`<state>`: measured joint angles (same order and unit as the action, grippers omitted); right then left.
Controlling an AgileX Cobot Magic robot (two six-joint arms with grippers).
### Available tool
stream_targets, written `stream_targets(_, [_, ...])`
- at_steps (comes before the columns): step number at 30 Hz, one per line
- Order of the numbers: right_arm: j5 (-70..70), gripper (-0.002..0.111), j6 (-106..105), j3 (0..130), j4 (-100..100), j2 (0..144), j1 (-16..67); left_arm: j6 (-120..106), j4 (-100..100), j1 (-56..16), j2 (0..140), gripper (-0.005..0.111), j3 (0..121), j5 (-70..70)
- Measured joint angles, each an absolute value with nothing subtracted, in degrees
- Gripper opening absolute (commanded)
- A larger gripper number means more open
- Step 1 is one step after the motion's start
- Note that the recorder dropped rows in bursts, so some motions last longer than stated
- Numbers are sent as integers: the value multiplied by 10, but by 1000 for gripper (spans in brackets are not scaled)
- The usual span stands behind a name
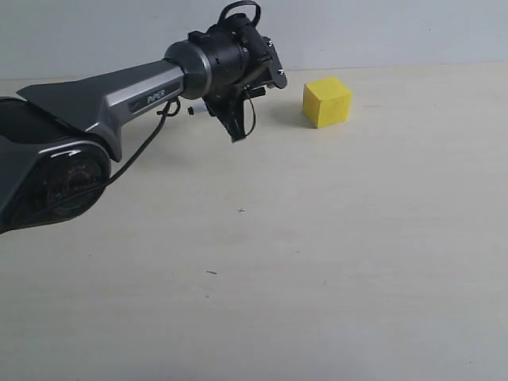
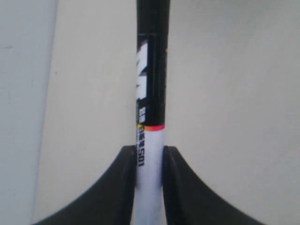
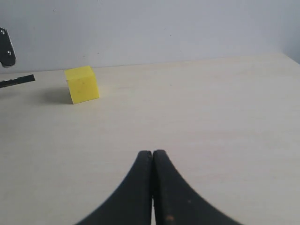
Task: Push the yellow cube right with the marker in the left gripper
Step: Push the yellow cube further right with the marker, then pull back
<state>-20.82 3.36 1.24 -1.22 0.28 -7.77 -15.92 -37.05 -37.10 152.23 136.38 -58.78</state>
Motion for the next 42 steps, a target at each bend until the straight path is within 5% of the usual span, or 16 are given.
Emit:
stream_targets(15, [-208,0,34,12,-12,3,-78,-480,-198,-313,1523,0,1364,-480])
stream_targets(42, [-208,0,34,12,-12,3,-77,-591,-170,-326,1542,0,1364,-316])
